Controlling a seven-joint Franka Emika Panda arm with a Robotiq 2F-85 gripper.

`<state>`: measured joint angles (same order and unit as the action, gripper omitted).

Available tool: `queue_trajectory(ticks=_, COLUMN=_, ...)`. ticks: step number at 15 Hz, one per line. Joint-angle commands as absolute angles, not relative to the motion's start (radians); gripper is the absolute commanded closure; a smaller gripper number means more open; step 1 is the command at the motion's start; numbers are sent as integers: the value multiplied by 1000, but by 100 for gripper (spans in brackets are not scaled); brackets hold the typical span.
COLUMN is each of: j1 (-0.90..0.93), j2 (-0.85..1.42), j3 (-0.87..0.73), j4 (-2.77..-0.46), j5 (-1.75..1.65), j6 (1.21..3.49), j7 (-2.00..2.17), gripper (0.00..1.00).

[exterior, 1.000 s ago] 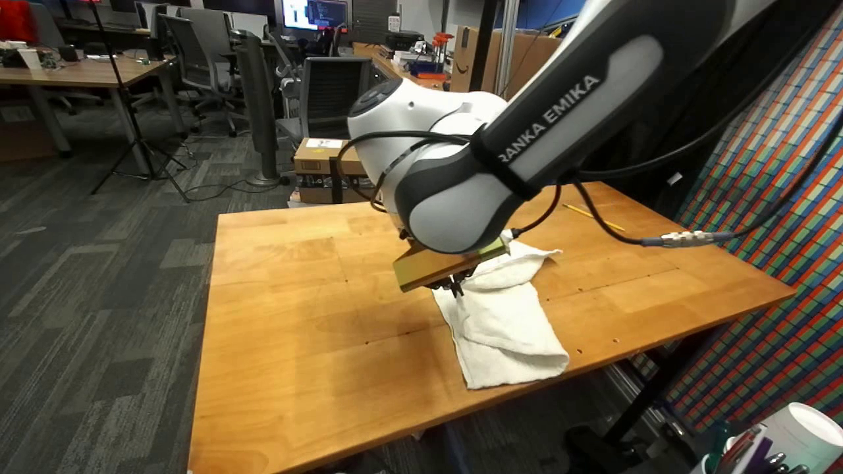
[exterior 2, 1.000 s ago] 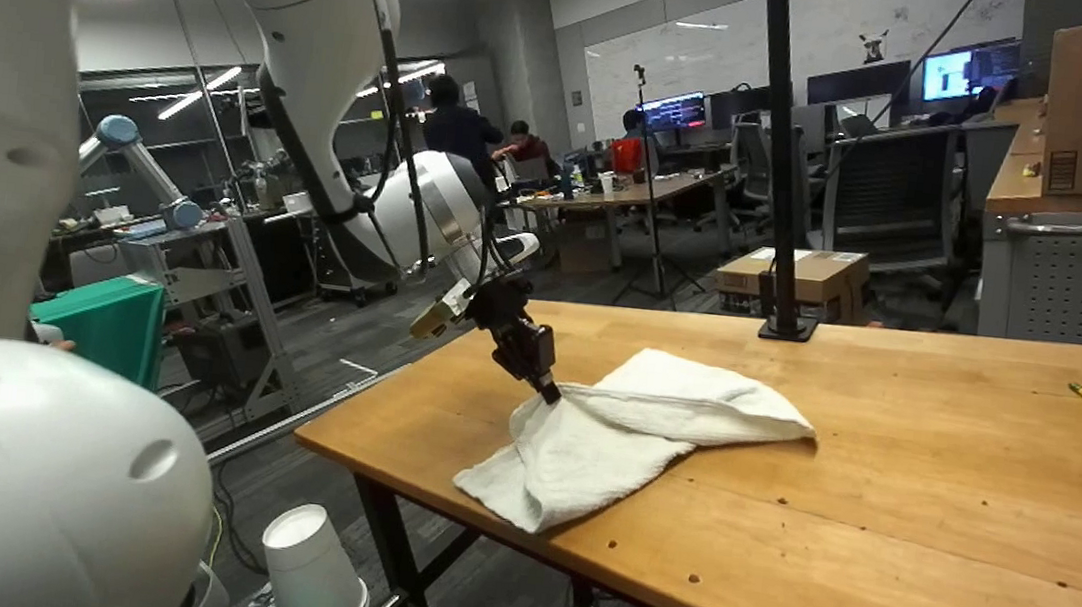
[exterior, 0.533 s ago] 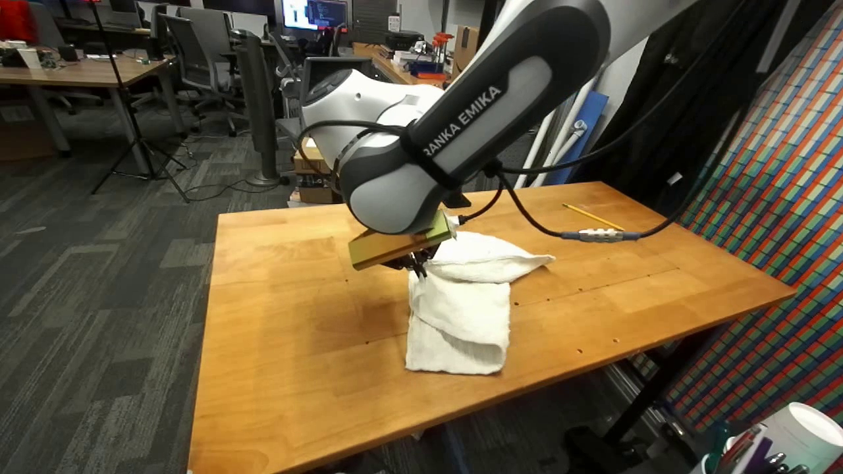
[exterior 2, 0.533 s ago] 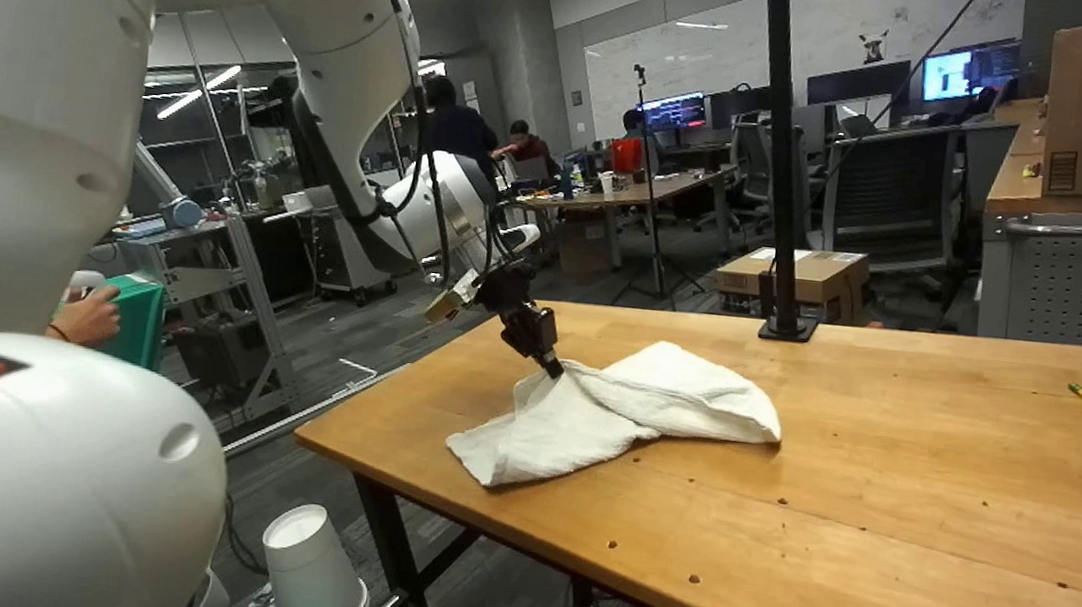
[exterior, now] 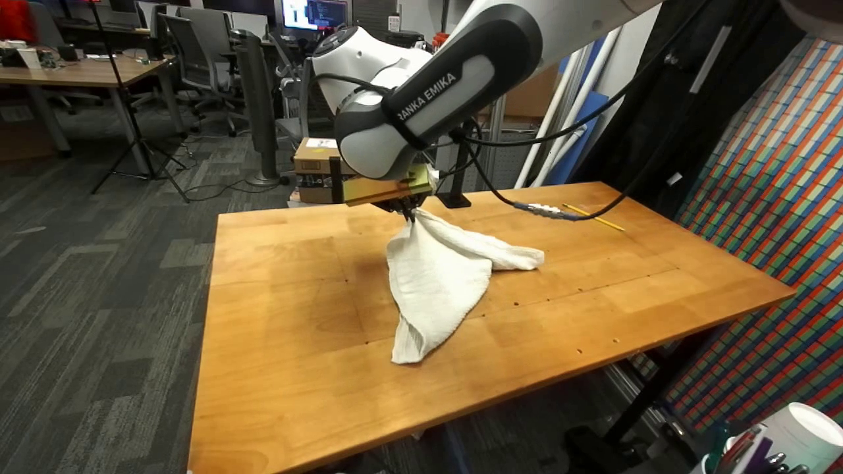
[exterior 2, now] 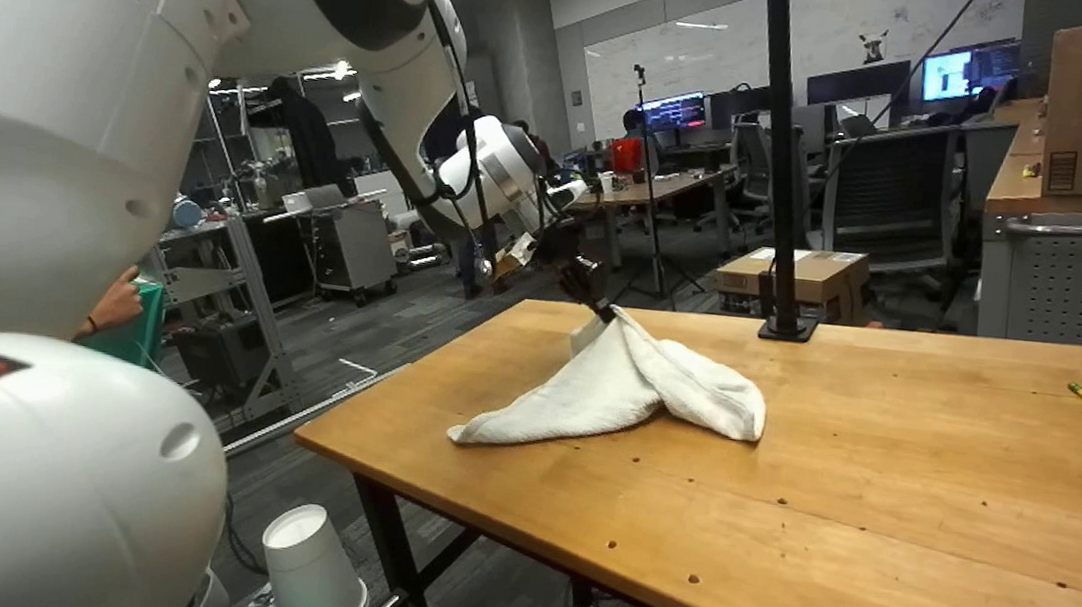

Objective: Fold the towel

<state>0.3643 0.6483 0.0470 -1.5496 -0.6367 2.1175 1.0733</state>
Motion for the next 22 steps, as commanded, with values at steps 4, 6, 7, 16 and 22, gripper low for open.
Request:
queue_trajectory(ticks=4, j1=380, j2=774, j3=4, j4=-1338, j5=-610, j6=2080, j7=1019, gripper=98)
queue_trajectory(ticks=6, j1=376, j2=803, j3=-3, j4=-1313, j5=-606, j6=2084, j7=1006, gripper=98)
queue_trajectory(ticks=7, j1=374, j2=816, j3=-8, j4=-1305, j5=-604, j6=2084, j7=1003, gripper=93)
queue_trajectory(ticks=16, j1=360, j2=806, j3=-80, j4=-1355, j5=-580, j6=2091, j7=1037, gripper=21)
queue_trajectory(ticks=22, j1=330, j2=754, j3=-134, j4=-1412, j5=-587, j6=2073, j7=1054, gripper=0)
